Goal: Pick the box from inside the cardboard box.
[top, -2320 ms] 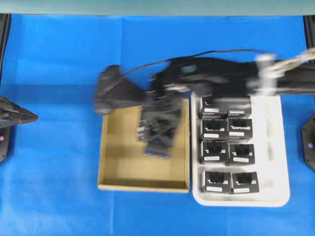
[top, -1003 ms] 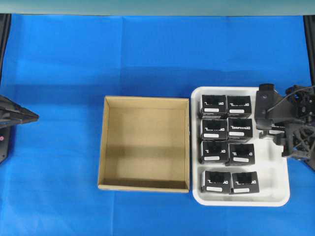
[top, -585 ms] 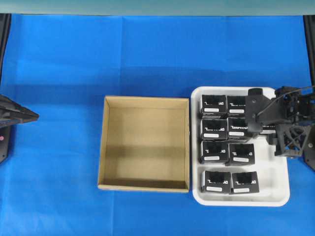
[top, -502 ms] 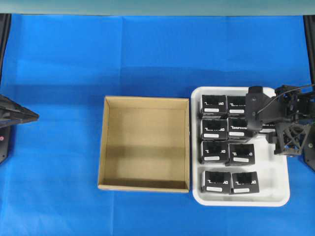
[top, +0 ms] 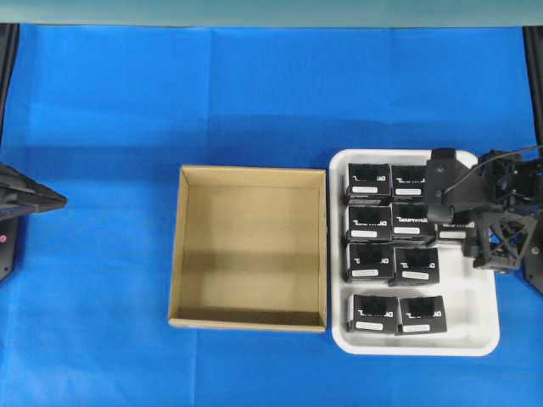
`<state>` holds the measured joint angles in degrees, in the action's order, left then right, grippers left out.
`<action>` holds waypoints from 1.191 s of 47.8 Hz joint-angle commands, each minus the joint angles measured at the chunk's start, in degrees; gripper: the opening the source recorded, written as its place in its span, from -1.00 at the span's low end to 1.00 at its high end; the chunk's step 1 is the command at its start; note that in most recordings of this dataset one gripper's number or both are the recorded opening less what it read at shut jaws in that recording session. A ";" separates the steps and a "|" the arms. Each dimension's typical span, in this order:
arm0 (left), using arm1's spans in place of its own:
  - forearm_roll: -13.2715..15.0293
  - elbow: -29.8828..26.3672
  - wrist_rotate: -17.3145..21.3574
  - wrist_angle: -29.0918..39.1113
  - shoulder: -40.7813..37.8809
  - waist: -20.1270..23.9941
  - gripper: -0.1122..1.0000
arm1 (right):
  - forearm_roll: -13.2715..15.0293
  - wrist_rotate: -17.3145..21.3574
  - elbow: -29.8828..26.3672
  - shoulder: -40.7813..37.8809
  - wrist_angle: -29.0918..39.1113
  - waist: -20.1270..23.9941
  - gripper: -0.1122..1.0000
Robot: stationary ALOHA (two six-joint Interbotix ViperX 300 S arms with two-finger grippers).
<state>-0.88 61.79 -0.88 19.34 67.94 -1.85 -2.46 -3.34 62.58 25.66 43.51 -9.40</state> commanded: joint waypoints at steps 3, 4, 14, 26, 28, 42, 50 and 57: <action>-0.09 -0.97 -0.09 -0.53 -0.79 0.18 -0.92 | -0.26 0.26 -0.70 0.53 -0.35 -0.18 0.99; -0.09 -0.97 -0.09 -0.53 -0.79 0.18 -0.92 | -0.26 0.35 -0.79 0.79 -0.35 -0.18 0.98; -0.09 -0.97 0.00 -0.44 -0.79 0.18 -0.92 | -0.26 1.32 -2.99 6.77 1.32 -0.97 0.98; -0.09 -0.88 0.00 -0.44 -0.79 0.18 -0.92 | -0.26 3.87 -5.62 23.64 3.16 -1.93 0.98; -0.09 -0.88 0.00 -0.44 -0.79 0.18 -0.92 | -0.26 4.57 -5.45 26.37 2.99 -2.11 0.98; -0.09 -0.79 0.00 -0.97 -0.79 0.18 -0.92 | -0.26 6.68 -4.66 41.66 -1.67 -2.11 0.98; -0.09 -0.70 0.26 -3.43 -0.79 0.18 -0.92 | -0.18 6.24 -4.39 45.00 -5.27 -2.11 0.97; -0.09 -0.88 0.18 -5.54 -0.70 0.00 -0.92 | -0.26 5.98 -4.04 45.88 -9.05 -2.11 0.94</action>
<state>-0.88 61.79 -0.79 15.47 67.94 -1.76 -2.55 2.72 58.71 71.46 36.65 -11.34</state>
